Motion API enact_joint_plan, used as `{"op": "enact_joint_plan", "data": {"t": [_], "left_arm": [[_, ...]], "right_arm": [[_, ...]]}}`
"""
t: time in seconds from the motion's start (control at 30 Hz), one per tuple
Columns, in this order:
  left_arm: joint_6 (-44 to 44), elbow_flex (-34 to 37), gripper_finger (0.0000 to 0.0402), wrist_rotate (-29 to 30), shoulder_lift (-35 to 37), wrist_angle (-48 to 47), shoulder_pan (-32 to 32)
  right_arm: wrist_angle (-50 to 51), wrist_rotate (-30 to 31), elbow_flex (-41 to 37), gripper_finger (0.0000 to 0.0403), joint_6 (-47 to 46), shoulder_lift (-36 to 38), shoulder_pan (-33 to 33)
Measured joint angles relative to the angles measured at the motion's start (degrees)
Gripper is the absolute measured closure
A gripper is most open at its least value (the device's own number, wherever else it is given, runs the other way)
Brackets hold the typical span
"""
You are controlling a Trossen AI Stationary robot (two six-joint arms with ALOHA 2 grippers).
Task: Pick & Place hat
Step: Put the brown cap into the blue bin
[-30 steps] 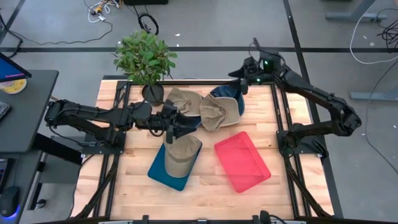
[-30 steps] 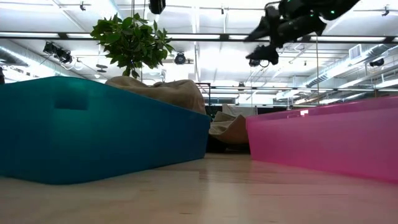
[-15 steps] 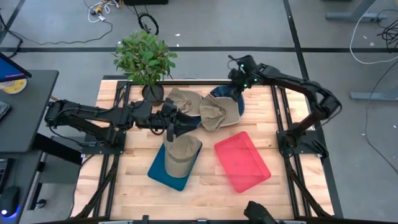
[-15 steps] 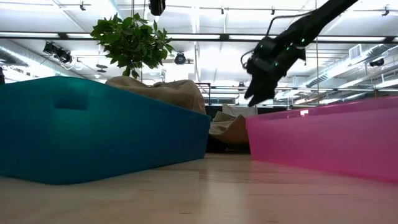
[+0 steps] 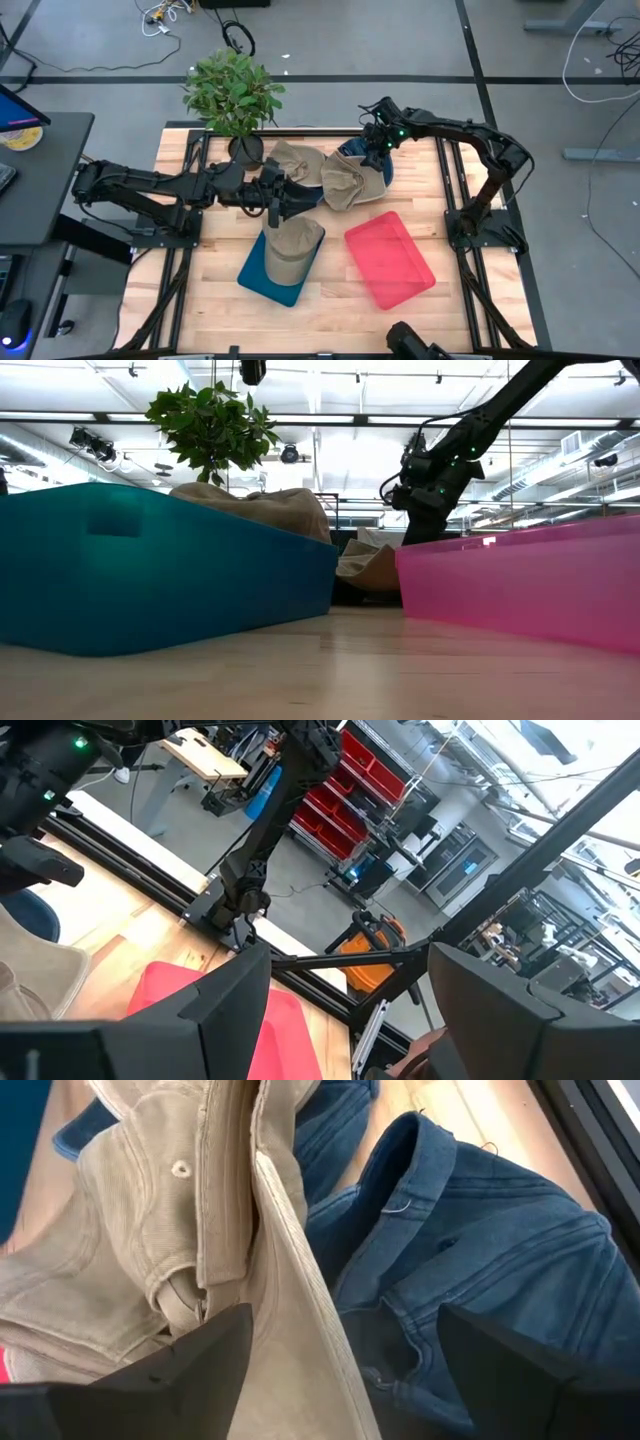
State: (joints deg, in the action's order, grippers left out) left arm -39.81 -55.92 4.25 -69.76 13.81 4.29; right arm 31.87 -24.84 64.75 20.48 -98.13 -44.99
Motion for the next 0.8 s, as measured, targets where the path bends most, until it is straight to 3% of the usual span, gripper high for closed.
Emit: {"op": "enact_joint_plan", "data": {"t": [0.17,0.43,0.8], "left_arm": [[0.41,0.0,0.0125,0.04,0.0,-0.36,0.0],[0.7,0.0,0.0125,0.11,0.0,-0.4,0.0],[5.07,0.0,0.0125,0.17,0.0,-0.4,0.09]], "right_arm": [[0.1,0.17,0.0,0.016,0.48,0.0,0.02],[0.88,0.35,0.0,0.0375,-0.08,0.0,-0.09],[4.14,-1.22,0.02,0.0394,-3.52,4.99,-0.17]]}}
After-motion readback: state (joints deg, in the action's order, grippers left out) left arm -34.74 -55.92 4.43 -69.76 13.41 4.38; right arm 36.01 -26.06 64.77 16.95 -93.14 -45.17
